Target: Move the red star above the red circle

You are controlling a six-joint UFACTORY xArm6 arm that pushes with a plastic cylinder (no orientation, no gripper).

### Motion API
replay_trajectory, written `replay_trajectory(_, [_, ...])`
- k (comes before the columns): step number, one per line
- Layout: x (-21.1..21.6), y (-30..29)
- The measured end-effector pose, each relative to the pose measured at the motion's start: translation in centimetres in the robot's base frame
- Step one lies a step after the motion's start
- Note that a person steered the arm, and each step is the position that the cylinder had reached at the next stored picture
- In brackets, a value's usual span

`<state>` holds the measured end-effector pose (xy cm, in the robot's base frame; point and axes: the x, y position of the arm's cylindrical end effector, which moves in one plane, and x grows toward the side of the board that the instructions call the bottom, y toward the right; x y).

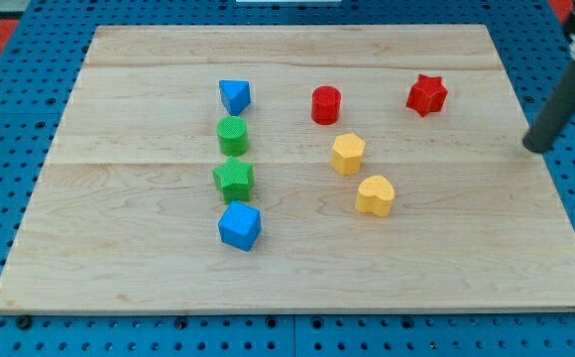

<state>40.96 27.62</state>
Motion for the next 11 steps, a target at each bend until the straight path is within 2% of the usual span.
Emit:
replay_trajectory(1, [-3.2,-6.7])
replay_trajectory(2, [-8.1,-8.9])
replay_trajectory(3, [-10.9,-11.0])
replay_trajectory(5, [-11.2,-11.3])
replay_trajectory(6, [-10.7,-16.9])
replay_trajectory(7, [-10.9,-18.2])
replay_trajectory(8, [-9.1,-16.7])
replay_trajectory(9, [-9.4,-12.9])
replay_trajectory(10, [-12.4,-17.3])
replay_trajectory(11, [-11.5,-19.8])
